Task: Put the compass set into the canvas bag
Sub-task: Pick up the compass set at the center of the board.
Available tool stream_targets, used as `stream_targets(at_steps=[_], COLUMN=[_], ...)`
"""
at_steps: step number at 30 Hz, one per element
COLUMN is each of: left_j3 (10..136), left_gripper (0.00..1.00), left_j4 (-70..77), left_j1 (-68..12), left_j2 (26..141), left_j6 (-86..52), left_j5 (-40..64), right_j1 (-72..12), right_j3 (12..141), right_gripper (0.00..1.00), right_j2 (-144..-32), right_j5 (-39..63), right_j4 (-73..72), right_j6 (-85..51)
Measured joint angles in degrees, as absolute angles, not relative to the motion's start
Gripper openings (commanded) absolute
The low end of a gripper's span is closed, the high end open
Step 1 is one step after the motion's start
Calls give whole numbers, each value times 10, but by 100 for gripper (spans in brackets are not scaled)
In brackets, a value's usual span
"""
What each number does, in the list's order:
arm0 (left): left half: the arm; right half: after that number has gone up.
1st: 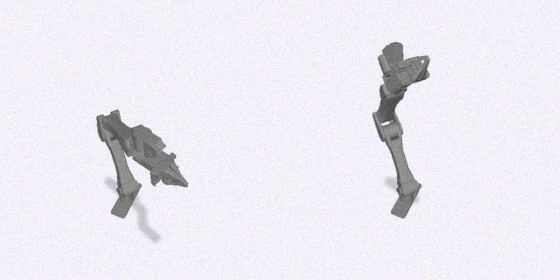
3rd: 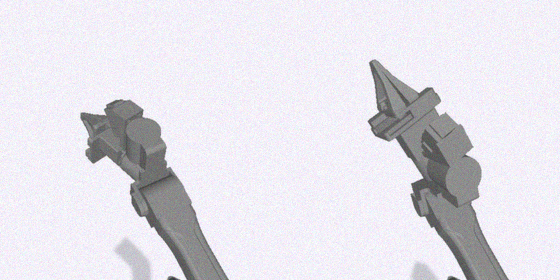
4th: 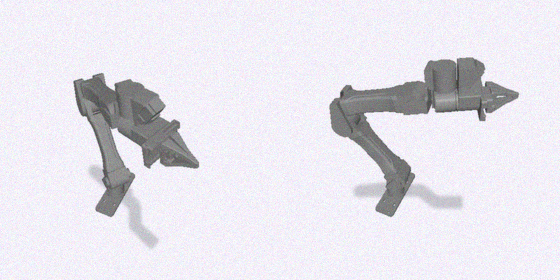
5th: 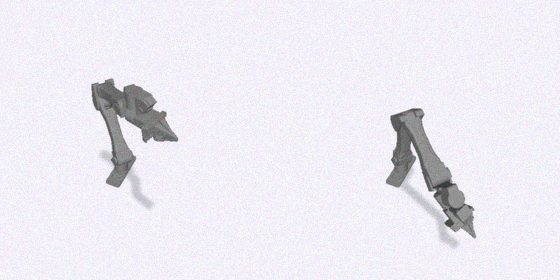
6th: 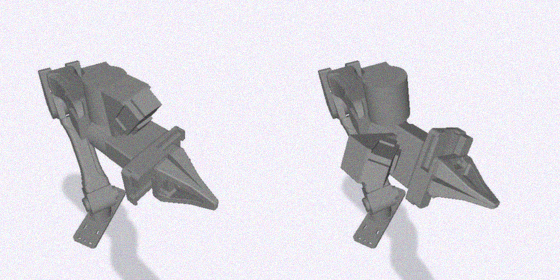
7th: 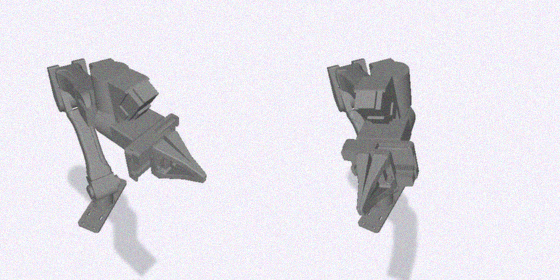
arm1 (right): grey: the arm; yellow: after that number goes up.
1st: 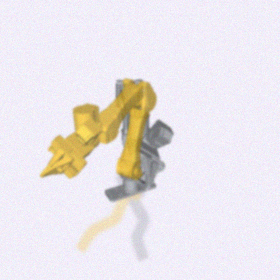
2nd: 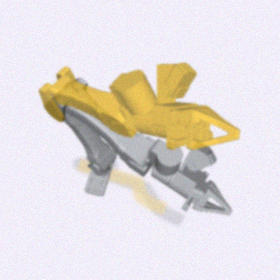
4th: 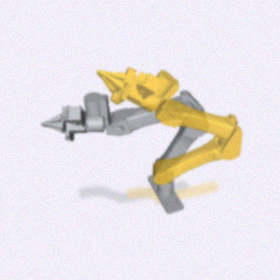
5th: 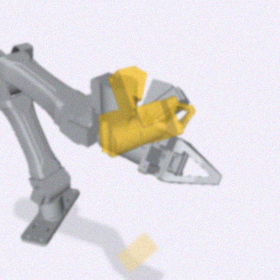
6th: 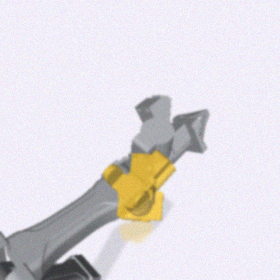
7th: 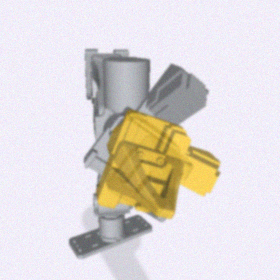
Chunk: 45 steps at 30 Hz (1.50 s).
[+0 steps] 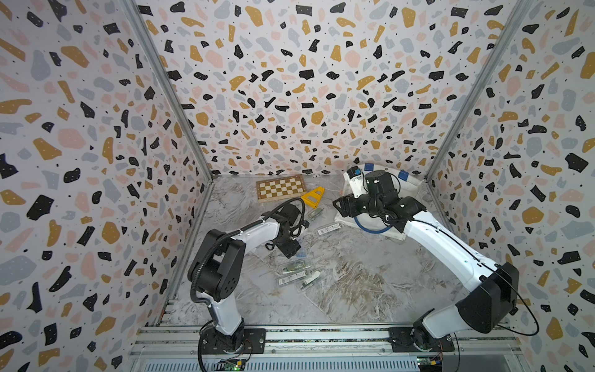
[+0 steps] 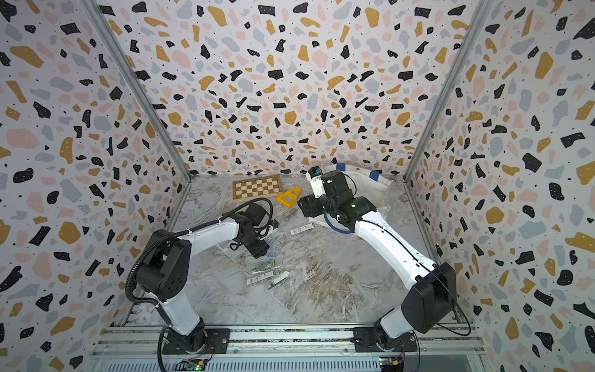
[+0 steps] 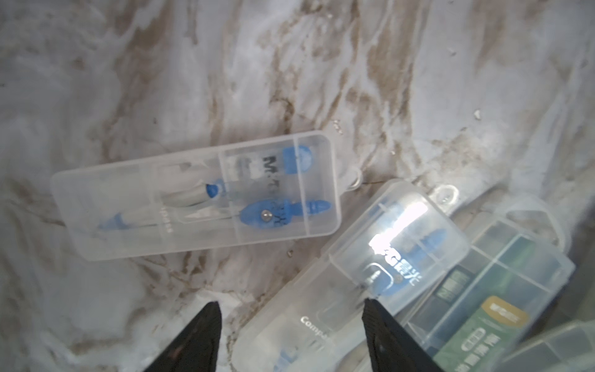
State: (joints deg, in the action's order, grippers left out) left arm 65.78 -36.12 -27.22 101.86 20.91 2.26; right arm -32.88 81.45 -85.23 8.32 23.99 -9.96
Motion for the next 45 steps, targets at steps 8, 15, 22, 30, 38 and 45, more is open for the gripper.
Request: stream_targets(at_steps=[8,15,22,30,38,45], left_j3=[613,628,623,561,513,426], left_gripper=[72,69,44,22,19,17], left_j4=[-357,-359,-348,-284,-169,-72], left_j1=[-282,-282,-284,-289,-359,-368], left_j2=[995,1026,1023,936,820,744], left_j6=[236,257,259,223,127,48], left_j5=[25,1,2,-1,-10,10], right_j1=[-329,-330,-331,-332,-336,-344], right_j3=[814,813,813,808,793,757], right_gripper=[78,78,78,78,79,79], right_j2=[-852,-852,-852,-864,-867,-907], right_j5=[81,77,75,84,142,224], right_j4=[240,240,239,235,214,171], right_j6=[-99,-97,-95,-95,-112,-148])
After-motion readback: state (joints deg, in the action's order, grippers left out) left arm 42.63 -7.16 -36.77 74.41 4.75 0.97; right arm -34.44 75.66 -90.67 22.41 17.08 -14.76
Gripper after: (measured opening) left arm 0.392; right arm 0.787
